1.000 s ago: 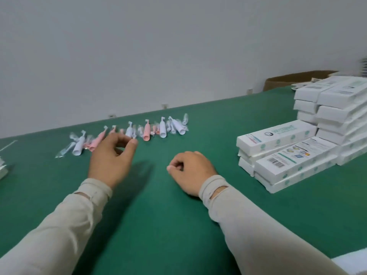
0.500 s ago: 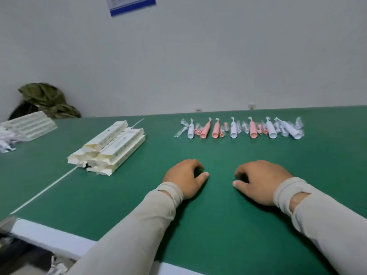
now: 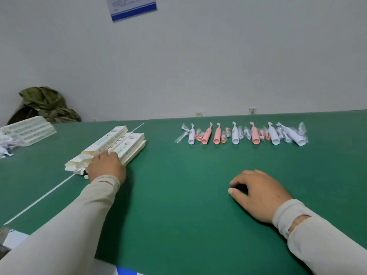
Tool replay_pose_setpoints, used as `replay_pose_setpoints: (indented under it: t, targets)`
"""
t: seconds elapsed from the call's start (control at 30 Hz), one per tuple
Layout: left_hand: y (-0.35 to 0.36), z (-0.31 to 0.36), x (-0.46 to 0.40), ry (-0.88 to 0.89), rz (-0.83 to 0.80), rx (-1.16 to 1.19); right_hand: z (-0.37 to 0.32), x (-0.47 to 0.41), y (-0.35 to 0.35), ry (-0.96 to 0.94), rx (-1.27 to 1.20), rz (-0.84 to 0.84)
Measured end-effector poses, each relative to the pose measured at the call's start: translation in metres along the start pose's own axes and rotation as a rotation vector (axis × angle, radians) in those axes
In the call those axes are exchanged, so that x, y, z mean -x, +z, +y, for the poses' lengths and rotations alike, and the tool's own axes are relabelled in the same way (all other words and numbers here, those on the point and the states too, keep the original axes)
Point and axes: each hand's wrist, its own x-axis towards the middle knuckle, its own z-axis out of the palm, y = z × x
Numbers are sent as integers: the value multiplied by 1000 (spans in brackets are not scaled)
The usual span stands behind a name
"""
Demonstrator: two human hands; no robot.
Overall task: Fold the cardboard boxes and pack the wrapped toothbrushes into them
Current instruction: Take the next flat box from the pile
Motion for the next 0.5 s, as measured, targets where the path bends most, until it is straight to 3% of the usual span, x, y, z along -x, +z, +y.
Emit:
replay_pose_setpoints:
  t: [0.27, 0.4, 0.5]
  targets:
    - [0, 7, -4, -13, 118, 104, 3, 1, 1, 6, -42, 13]
    - [-17, 35, 11, -53, 251, 697, 2, -2, 2, 34, -152, 75]
    - [-42, 97, 55, 102, 195, 1138, -4, -9, -5, 202, -707, 253]
